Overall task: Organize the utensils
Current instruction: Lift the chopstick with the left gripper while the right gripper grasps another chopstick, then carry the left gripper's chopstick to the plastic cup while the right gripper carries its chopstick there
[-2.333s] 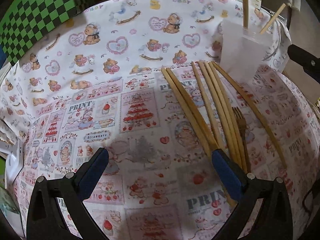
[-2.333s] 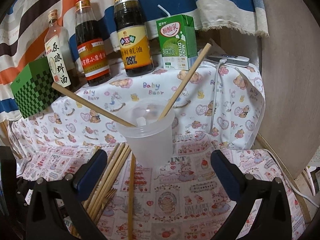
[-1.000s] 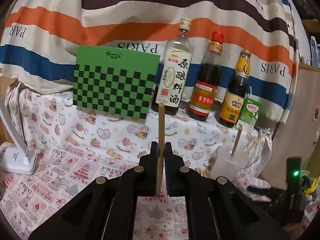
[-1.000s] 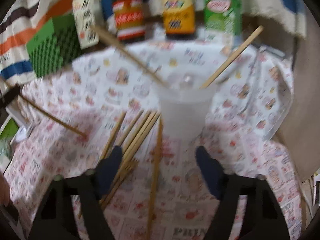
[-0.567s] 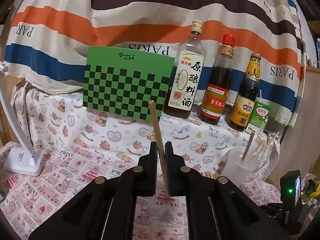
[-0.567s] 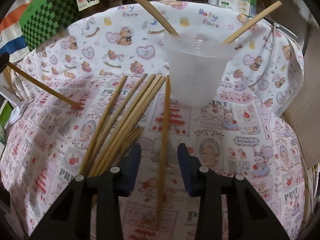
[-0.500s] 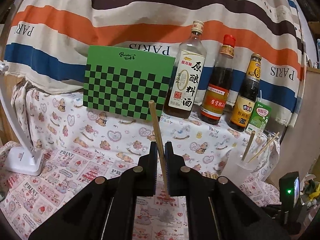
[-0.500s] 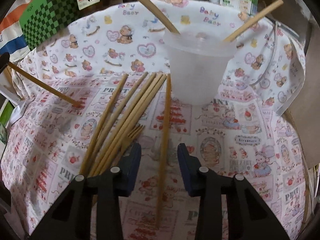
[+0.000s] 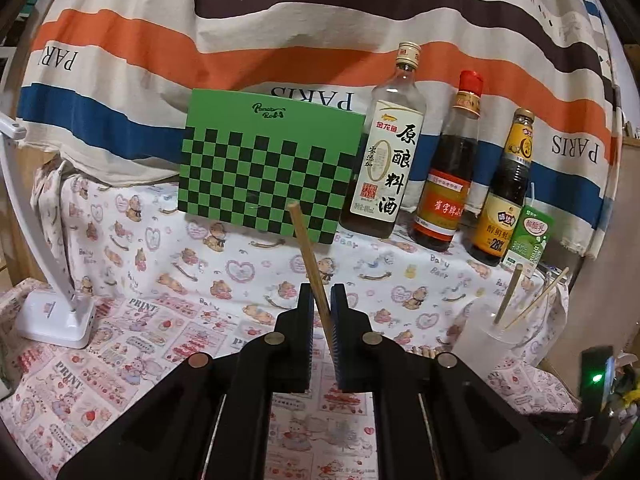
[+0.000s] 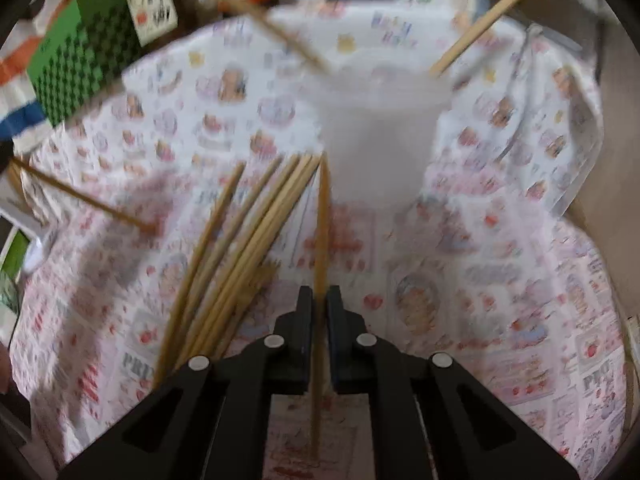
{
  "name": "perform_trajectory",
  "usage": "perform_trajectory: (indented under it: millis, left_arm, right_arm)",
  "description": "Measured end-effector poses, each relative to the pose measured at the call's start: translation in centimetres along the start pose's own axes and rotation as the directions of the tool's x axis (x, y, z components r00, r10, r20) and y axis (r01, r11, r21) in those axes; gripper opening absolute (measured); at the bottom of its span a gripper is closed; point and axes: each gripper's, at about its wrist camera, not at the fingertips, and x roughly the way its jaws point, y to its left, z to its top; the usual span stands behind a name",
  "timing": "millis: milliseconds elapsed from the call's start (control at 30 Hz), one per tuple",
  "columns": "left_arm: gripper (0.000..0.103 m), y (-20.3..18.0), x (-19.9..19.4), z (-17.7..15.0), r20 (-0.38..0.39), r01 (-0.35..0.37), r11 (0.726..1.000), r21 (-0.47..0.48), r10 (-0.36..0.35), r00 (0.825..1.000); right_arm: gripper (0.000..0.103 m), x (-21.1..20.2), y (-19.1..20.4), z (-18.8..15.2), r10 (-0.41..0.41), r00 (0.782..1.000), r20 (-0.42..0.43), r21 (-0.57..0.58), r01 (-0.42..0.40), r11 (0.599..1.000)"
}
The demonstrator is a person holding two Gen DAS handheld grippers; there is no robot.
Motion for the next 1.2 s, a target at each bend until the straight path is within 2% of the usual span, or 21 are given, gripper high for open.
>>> perform_trajectory:
  millis: [33, 67, 133, 167, 200, 300, 467, 667, 867, 1100, 1200]
  left_arm:
    - [0.007, 0.0, 0.0, 0.0, -0.001, 0.0, 1.0, -0.002, 0.0, 1.0]
    - [0.007, 0.0, 0.0, 0.0, 0.0, 0.0, 1.0, -0.005, 0.0, 1.0]
    - [0.007, 0.1, 0.0, 0.0, -0.001, 0.002, 1.0, -0.012, -0.002, 1.0]
    - [0.007, 0.2, 0.0, 0.0, -0.001, 0.002, 1.0, -0.014, -0.002, 1.0]
    - [0.007, 0.2, 0.0, 0.0, -0.001, 0.003, 1.0, -0.014, -0.003, 1.0]
    - [0.006, 0.2, -0.1, 0.1, 0.003, 0.012, 1.0, -0.02, -0.012, 1.0]
    - [0.005, -0.1, -0.8, 0.1, 0.046, 0.029, 1.0, -0.009, -0.029, 0.999]
    - [0.005, -0.1, -1.7, 0.5, 0.083, 0.093, 0.996, -0.013, -0.092, 0.992]
    - [0.005, 0.7, -1.9, 1.0, 0.082, 0.191, 0.978, -0.087, -0.184, 0.98]
    - [0.005, 2.3, -1.4, 1.1, 0.068, 0.251, 0.951, -0.182, -0.243, 0.968]
    - [0.005, 3.0, -1.1, 1.0, 0.066, 0.252, 0.942, -0.22, -0.243, 0.968]
  right_arm:
    - [0.006, -0.9, 0.0, 0.2, -0.005, 0.999, 0.05, -0.001, 0.005, 1.0]
    - [0.006, -2.2, 0.0, 0.4, -0.001, 0.993, 0.122, 0.001, 0.001, 1.0]
    - [0.006, -4.0, 0.0, 0.5, 0.019, 0.976, 0.215, 0.01, -0.021, 1.0]
    - [0.006, -5.3, -0.1, 0.5, 0.029, 0.958, 0.284, 0.013, -0.034, 0.999]
    - [0.006, -5.8, -0.1, 0.6, 0.034, 0.947, 0.319, 0.013, -0.04, 0.999]
    - [0.006, -8.2, -0.3, 0.4, 0.049, 0.896, 0.441, 0.022, -0.065, 0.998]
    - [0.006, -10.3, -0.8, 0.4, 0.07, 0.843, 0.534, 0.025, -0.098, 0.995]
    - [0.006, -11.8, -0.8, 0.1, 0.084, 0.801, 0.593, -0.002, -0.103, 0.995]
    - [0.006, -12.1, -1.9, 0.0, 0.088, 0.789, 0.607, 0.03, -0.134, 0.991]
    - [0.006, -11.5, -3.6, 0.4, 0.137, 0.801, 0.583, 0.084, -0.227, 0.97]
    - [0.006, -10.7, -4.4, 0.8, 0.18, 0.82, 0.543, 0.12, -0.287, 0.95]
